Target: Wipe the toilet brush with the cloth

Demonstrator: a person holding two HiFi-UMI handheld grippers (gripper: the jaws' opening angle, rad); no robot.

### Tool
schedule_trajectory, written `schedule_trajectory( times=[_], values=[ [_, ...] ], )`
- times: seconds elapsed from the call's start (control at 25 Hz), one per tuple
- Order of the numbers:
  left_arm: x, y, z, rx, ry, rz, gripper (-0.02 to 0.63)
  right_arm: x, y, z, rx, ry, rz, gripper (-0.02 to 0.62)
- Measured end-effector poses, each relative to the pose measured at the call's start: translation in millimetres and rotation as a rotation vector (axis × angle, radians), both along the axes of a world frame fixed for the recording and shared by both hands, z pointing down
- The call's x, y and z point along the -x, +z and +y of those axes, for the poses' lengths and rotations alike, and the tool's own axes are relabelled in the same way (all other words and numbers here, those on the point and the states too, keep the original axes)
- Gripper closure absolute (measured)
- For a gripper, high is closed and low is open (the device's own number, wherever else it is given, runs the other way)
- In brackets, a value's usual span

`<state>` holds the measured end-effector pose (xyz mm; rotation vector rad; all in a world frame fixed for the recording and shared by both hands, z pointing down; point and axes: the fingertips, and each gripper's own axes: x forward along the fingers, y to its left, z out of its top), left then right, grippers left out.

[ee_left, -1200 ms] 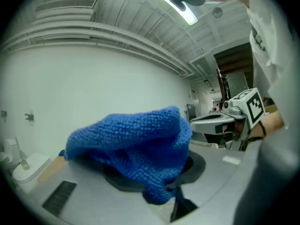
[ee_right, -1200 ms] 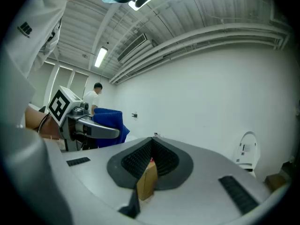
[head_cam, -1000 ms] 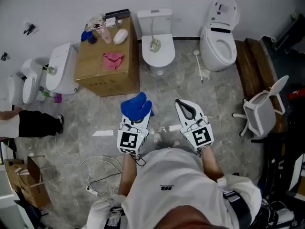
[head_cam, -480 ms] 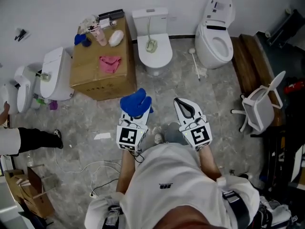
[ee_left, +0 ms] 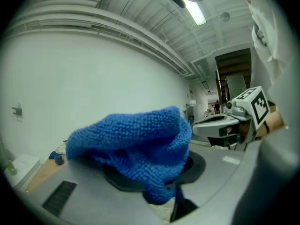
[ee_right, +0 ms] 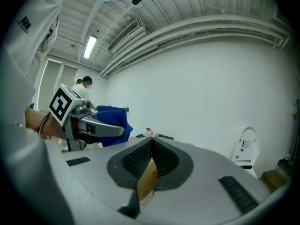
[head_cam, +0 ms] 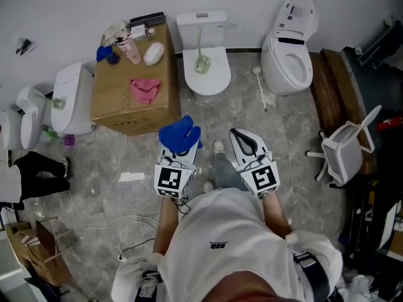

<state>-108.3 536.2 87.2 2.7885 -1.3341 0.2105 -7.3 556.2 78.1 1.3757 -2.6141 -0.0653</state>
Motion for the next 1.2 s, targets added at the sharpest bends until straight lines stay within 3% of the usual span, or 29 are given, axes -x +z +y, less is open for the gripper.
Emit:
schedule_trajectory(
  times=[0.76, 1.2],
  values=[
    [-53.8, -4.2, -194.8, 0.027, -0.063, -0.030, 0.469, -56.5, 0.5, -201.2, 0.032, -0.078, -0.041, 0.598],
    [-79.2, 6.5, -249.6, 0.049, -0.111, -0.050, 0.471, -84.3, 5.3, -268.7, 0.015, -0.118, -0.078, 0.598]
  ],
)
